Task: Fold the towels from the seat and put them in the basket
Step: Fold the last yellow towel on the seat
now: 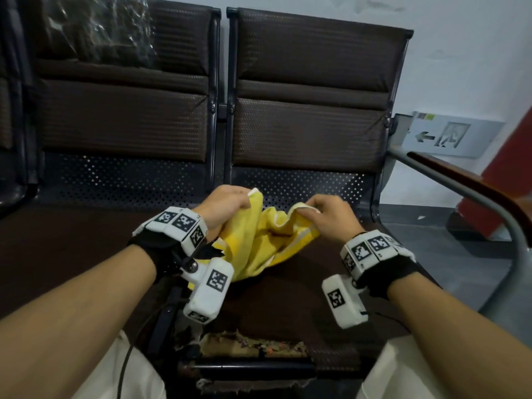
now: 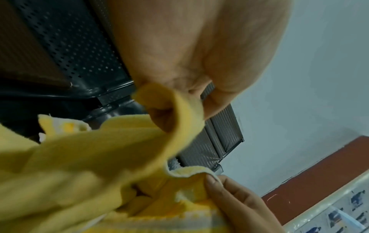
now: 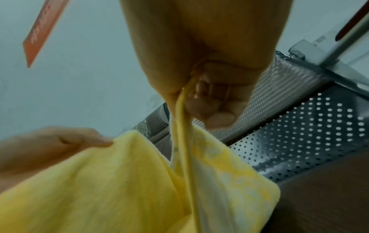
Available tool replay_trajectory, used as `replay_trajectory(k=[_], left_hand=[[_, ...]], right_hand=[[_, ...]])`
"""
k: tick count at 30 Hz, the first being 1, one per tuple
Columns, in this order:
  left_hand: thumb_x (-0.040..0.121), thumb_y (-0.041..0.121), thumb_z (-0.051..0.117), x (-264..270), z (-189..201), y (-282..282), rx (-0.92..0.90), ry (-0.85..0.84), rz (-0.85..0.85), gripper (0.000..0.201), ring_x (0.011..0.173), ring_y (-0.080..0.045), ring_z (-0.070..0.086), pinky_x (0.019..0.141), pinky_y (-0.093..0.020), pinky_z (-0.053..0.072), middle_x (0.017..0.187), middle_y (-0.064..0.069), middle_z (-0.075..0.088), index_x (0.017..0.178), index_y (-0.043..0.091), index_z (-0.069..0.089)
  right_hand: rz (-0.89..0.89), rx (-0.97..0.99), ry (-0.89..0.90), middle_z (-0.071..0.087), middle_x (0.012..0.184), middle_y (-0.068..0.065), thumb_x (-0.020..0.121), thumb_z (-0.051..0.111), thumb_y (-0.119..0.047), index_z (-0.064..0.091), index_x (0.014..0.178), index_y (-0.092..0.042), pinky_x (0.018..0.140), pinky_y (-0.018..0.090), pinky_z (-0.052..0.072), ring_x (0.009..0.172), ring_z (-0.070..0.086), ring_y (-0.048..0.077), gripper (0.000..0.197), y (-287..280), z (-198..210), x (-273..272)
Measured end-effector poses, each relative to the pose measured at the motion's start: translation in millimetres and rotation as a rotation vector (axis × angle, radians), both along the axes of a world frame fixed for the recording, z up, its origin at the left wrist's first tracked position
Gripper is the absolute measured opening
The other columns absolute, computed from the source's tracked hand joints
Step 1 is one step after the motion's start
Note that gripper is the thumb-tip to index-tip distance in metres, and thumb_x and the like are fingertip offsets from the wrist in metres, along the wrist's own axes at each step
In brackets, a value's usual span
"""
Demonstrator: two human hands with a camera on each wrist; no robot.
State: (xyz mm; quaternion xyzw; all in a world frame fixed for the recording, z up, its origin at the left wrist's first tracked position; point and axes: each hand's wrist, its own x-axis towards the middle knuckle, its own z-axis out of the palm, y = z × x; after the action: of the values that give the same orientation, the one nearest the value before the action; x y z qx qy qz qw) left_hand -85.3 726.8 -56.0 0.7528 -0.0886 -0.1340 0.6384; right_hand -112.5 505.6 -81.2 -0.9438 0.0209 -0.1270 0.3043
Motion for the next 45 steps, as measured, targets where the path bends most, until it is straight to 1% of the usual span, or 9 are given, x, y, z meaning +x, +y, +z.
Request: replay_trajectory(k=[4, 9, 12, 18, 22, 24, 30, 34, 45], left_hand=[[0.091, 0.013, 0.059, -5, -12, 2, 0.2, -0.091, -0.062, 0.02, 0.097, -0.034, 0.062, 0.095, -0.051, 0.046, 0.106, -0.024, 0.067, 0.103, 0.0, 0.067], [0.089, 0.017, 0.062, -2, -10, 9, 0.135, -0.183, 0.07, 0.021, 0.097, -0.029, 0.063, 0.093, -0.043, 0.05, 0.099, -0.015, 0.067, 0.104, 0.003, 0.068], [0.087, 0.024, 0.065, -2, -7, 6, -0.02, -0.064, 0.12, 0.023, 0.102, -0.033, 0.064, 0.094, -0.047, 0.051, 0.104, -0.018, 0.069, 0.103, 0.008, 0.069], [0.081, 0.003, 0.067, 1, -9, 3, -0.254, 0.205, 0.085, 0.039, 0.092, -0.029, 0.066, 0.082, -0.038, 0.054, 0.112, -0.024, 0.065, 0.119, -0.001, 0.06], [0.08, -0.002, 0.066, 8, -8, 8, -0.252, 0.241, 0.063, 0.043, 0.093, -0.026, 0.066, 0.073, -0.031, 0.055, 0.111, -0.021, 0.066, 0.122, 0.006, 0.059], [0.081, 0.0, 0.066, 9, -10, 9, -0.23, 0.229, 0.032, 0.038, 0.09, -0.022, 0.067, 0.067, -0.027, 0.057, 0.106, -0.018, 0.068, 0.119, 0.006, 0.061], [0.077, 0.0, 0.071, 14, -20, 11, -0.035, 0.029, 0.077, 0.022, 0.089, -0.022, 0.068, 0.082, -0.031, 0.056, 0.093, -0.014, 0.072, 0.099, 0.002, 0.071], [0.078, 0.006, 0.072, 10, -24, 6, 0.14, -0.086, 0.008, 0.019, 0.07, -0.01, 0.062, 0.066, -0.015, 0.054, 0.075, -0.003, 0.068, 0.097, 0.001, 0.071], [0.094, 0.014, 0.054, -12, -16, -8, -0.065, 0.012, -0.018, 0.015, 0.07, -0.021, 0.06, 0.062, -0.031, 0.052, 0.085, -0.013, 0.064, 0.101, 0.006, 0.064]], right_hand=[[0.177, -0.134, 0.26, 0.059, 0.075, -0.003, 0.092, 0.057, -0.034, 0.059, 0.076, -0.023, 0.065, 0.026, 0.041, 0.075, 0.056, 0.013, 0.02, 1, -3, -15], [0.255, 0.763, 0.174, 0.058, 0.051, -0.003, 0.095, 0.053, -0.01, 0.05, 0.114, -0.01, 0.038, 0.021, 0.043, 0.04, 0.052, 0.007, 0.019, 9, 12, -32], [0.303, 1.03, 0.11, 0.052, 0.062, 0.009, 0.097, 0.046, -0.007, 0.054, 0.101, -0.005, 0.037, 0.024, 0.047, 0.041, 0.053, 0.012, 0.01, 14, 25, -35], [0.366, 0.734, 0.326, 0.063, 0.08, 0.007, 0.08, 0.055, 0.02, 0.058, 0.104, -0.004, 0.076, 0.028, 0.053, 0.074, 0.062, 0.015, 0.035, 12, 16, -28], [0.249, -0.158, 0.186, 0.062, 0.078, -0.007, 0.081, 0.072, -0.014, 0.068, 0.093, -0.019, 0.069, 0.023, 0.049, 0.074, 0.061, 0.008, 0.013, 6, 8, -24], [0.29, -0.328, 0.126, 0.054, 0.084, -0.006, 0.081, 0.072, -0.027, 0.073, 0.088, -0.02, 0.069, 0.022, 0.041, 0.075, 0.053, 0.007, 0.01, 6, 9, -24], [0.484, 0.33, -0.084, 0.067, 0.081, -0.004, 0.084, 0.068, -0.024, 0.069, 0.078, -0.021, 0.072, 0.023, 0.05, 0.079, 0.063, 0.009, 0.007, 22, 27, -26], [0.476, 0.231, 0.0, 0.065, 0.074, 0.002, 0.086, 0.067, -0.016, 0.07, 0.084, -0.01, 0.068, 0.032, 0.047, 0.071, 0.058, 0.009, 0.007, 33, 15, -24], [0.354, 0.226, 0.016, 0.066, 0.071, 0.004, 0.084, 0.069, -0.025, 0.068, 0.074, -0.026, 0.067, 0.035, 0.047, 0.067, 0.057, 0.013, 0.011, 42, 0, -16]])
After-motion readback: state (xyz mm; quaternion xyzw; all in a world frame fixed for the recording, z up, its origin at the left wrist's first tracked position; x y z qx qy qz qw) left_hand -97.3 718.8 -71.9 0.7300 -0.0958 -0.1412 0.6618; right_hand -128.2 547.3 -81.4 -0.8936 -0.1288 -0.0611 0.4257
